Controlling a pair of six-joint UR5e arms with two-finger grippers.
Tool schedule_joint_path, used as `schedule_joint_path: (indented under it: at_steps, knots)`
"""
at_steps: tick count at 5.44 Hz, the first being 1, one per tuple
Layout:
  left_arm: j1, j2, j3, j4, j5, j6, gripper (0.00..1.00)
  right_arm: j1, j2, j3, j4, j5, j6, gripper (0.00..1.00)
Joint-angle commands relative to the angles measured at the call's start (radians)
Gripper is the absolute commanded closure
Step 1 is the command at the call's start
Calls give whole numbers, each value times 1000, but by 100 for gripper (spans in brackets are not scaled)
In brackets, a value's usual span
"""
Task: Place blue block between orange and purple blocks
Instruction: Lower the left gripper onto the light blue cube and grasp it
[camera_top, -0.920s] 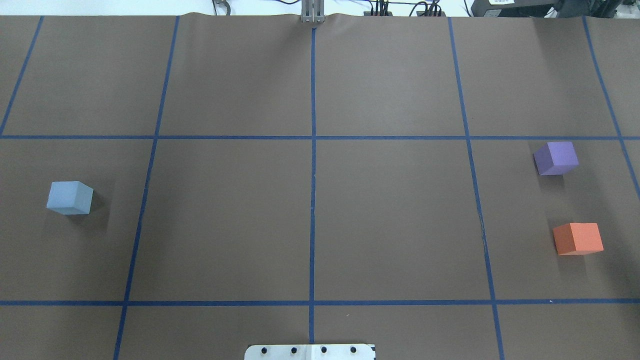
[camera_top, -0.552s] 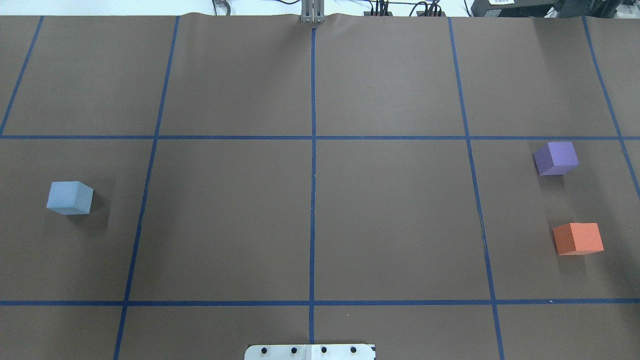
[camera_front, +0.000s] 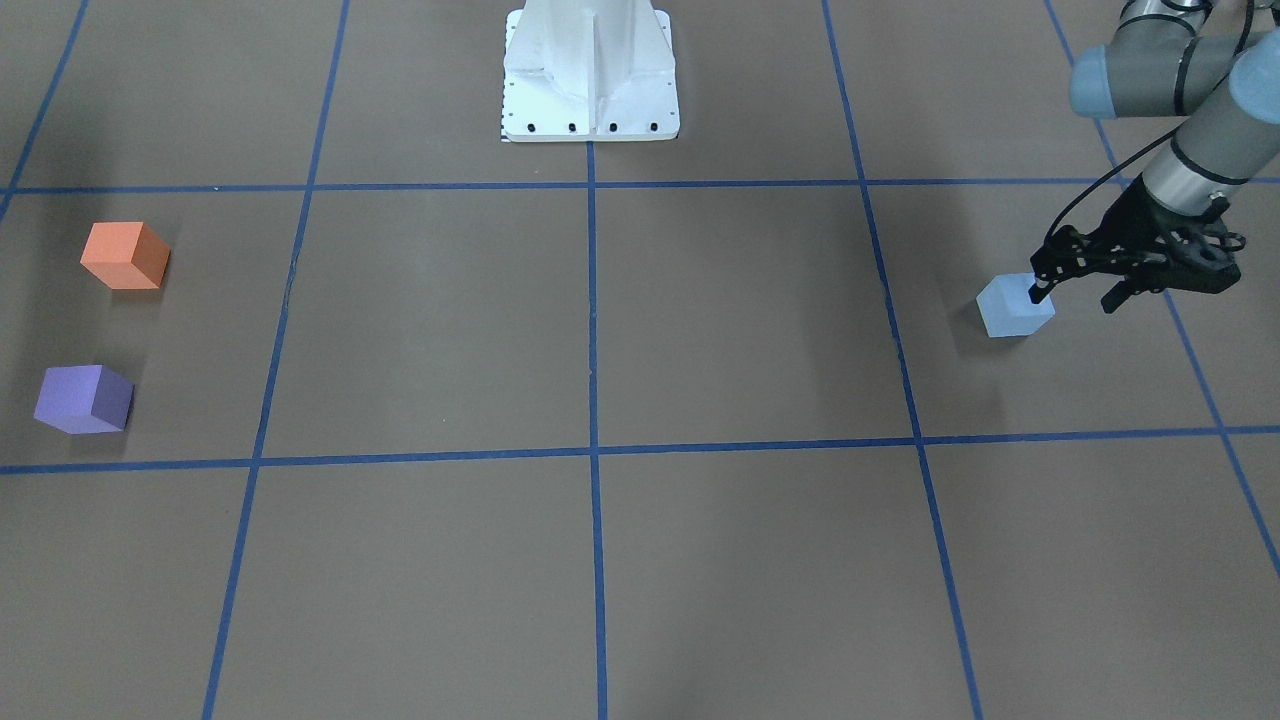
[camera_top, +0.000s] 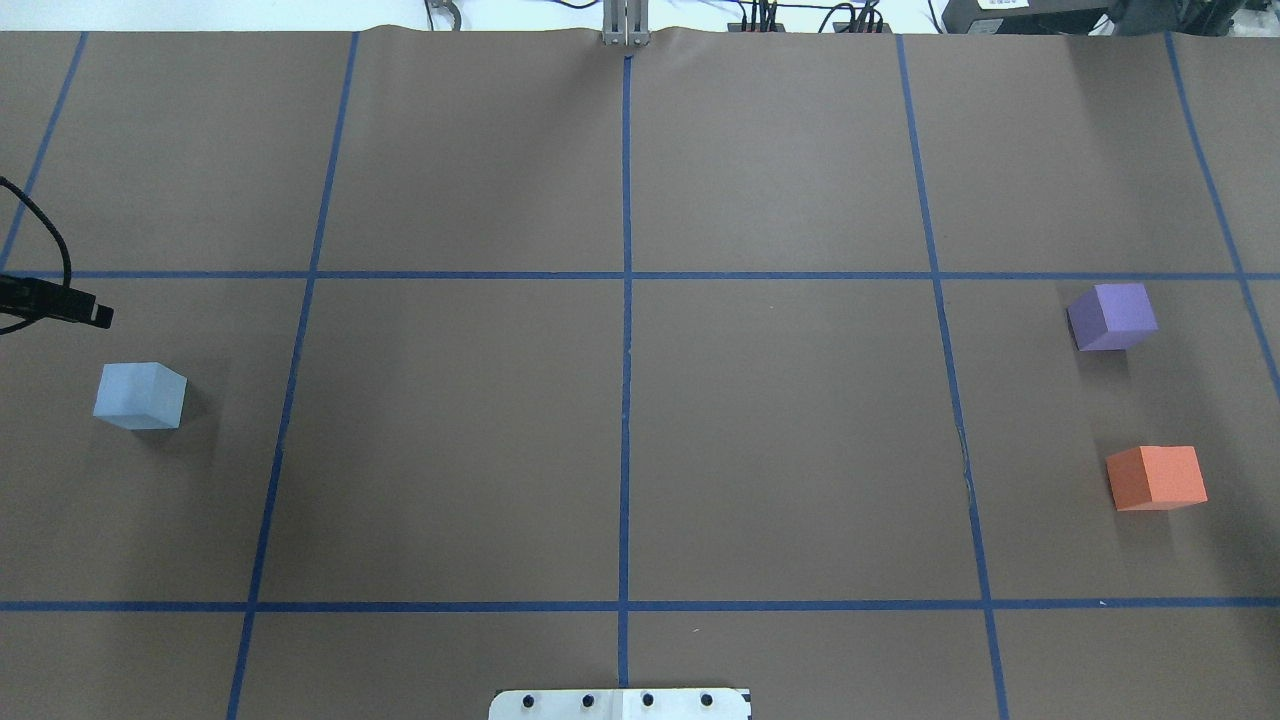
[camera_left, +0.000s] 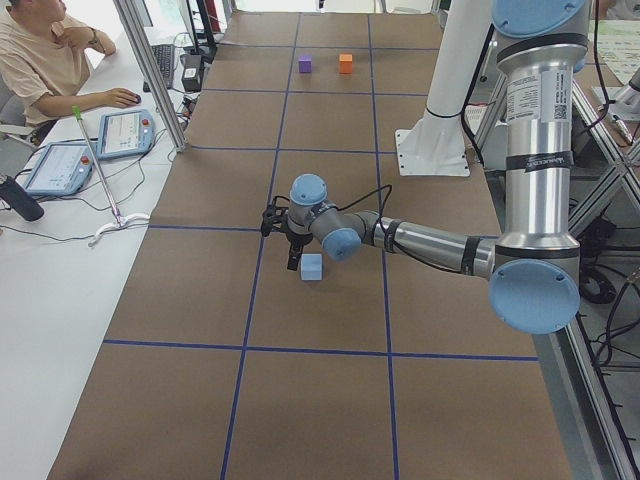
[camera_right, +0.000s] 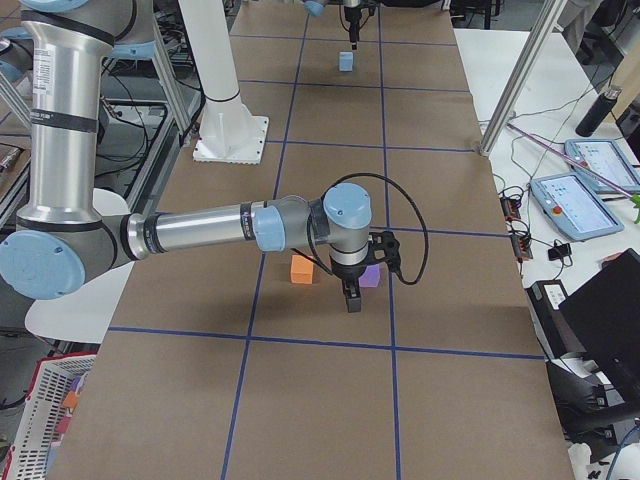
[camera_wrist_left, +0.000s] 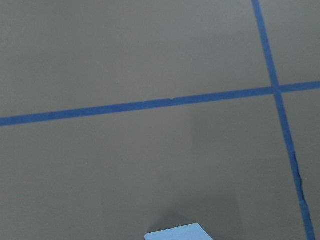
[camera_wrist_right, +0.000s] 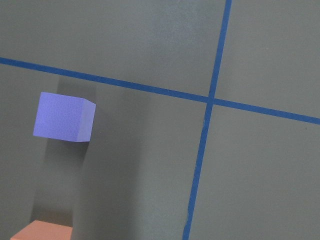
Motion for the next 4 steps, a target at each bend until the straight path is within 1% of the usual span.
schedule_joint_path:
  at_steps: [1,2,4]
  knots:
    - [87,2,41,1,59,-57,0,0,0,0,0,-2,0,0]
    - [101,0,67,1,100,-58,0,0,0,-1,0,-2,0,0]
    - [121,0,66,3,102,-61,0,-2,0,-1,0,-2,-2,0]
